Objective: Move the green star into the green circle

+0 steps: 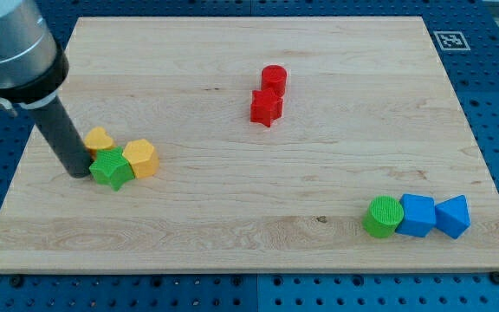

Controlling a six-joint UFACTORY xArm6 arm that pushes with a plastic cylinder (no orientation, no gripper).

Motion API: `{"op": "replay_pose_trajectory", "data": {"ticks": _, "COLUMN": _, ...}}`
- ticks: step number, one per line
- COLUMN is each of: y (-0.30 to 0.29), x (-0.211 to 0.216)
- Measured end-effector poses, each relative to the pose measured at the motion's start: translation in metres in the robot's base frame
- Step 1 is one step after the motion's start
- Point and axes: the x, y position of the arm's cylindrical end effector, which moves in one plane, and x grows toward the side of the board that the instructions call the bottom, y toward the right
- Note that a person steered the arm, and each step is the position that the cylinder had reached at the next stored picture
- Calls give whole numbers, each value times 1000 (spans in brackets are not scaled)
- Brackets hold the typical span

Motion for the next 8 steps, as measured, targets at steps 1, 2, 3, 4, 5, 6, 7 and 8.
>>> {"op": "replay_pose_trajectory", "data": {"ticks": 1, "y": 38, "x": 0}}
{"op": "replay_pose_trajectory", "data": {"ticks": 2, "y": 78, "x": 0}}
{"op": "replay_pose_trajectory", "data": {"ticks": 3, "y": 123, "x": 0}}
{"op": "replay_pose_trajectory", "data": {"ticks": 4, "y": 172, "x": 1}}
{"op": "replay_pose_trajectory", "data": {"ticks": 5, "y": 213, "x": 13}}
{"op": "replay_pose_trajectory", "data": {"ticks": 6, "y": 230, "x": 32}}
{"op": "replay_pose_trajectory", "data": {"ticks": 7, "y": 243, "x": 44}}
{"op": "replay_pose_trajectory", "data": {"ticks": 8, "y": 256, "x": 46}}
